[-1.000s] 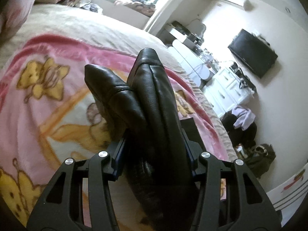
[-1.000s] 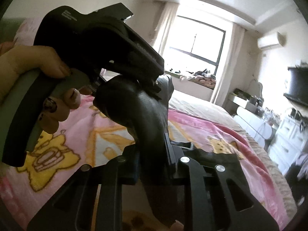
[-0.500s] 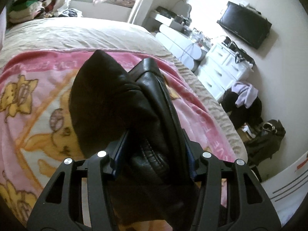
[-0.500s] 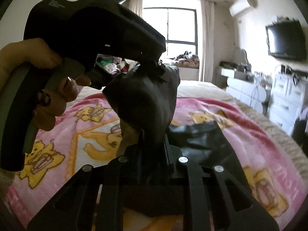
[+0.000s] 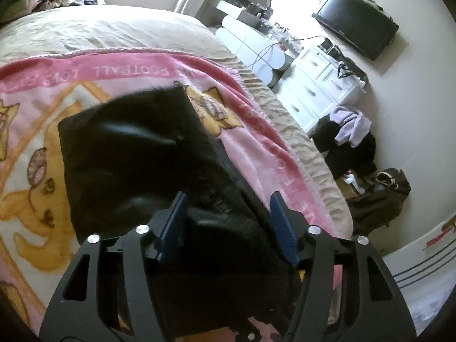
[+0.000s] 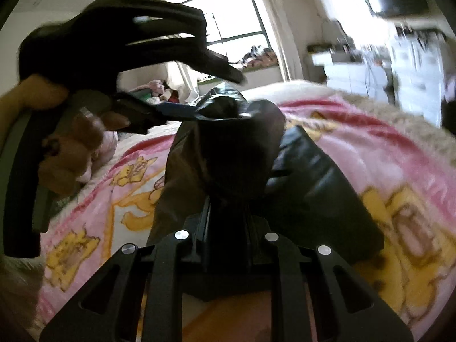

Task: Fold large clothes

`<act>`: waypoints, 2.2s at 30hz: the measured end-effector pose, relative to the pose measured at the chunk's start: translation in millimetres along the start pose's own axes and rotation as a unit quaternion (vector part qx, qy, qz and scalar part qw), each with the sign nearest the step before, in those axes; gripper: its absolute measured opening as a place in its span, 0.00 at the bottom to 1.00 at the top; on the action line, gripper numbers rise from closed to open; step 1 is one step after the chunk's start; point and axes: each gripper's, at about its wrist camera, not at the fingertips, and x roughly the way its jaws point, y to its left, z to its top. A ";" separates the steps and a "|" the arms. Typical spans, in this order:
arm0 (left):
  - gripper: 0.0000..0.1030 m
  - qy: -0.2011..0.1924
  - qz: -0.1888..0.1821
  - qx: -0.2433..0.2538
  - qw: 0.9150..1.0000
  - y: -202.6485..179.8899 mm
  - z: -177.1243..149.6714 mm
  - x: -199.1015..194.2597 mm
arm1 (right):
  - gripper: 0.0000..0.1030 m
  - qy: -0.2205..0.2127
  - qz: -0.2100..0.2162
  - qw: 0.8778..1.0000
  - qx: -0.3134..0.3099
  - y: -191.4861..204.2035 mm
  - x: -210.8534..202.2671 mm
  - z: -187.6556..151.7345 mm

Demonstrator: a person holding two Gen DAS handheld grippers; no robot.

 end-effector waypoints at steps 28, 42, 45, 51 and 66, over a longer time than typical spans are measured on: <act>0.61 0.009 0.105 -0.031 0.994 82.7 -56.2 10.4 | 0.90 0.221 0.023 0.970 0.096 -49.3 73.2 122.4; 0.73 0.000 0.066 -0.049 0.997 80.5 -43.8 -9.1 | 0.09 0.134 0.037 0.990 0.018 -57.5 40.4 150.6; 0.76 0.023 0.053 -0.064 0.996 85.0 -50.8 8.6 | 0.00 0.155 0.003 0.986 0.054 -99.8 48.1 125.0; 0.82 0.056 0.028 -0.076 0.995 79.6 -64.2 37.0 | 0.02 0.196 -0.031 0.976 0.091 -143.8 52.8 77.5; 0.84 0.052 0.031 -0.054 0.997 65.7 -56.4 28.0 | 0.21 0.172 0.072 0.979 0.085 -97.6 16.5 94.9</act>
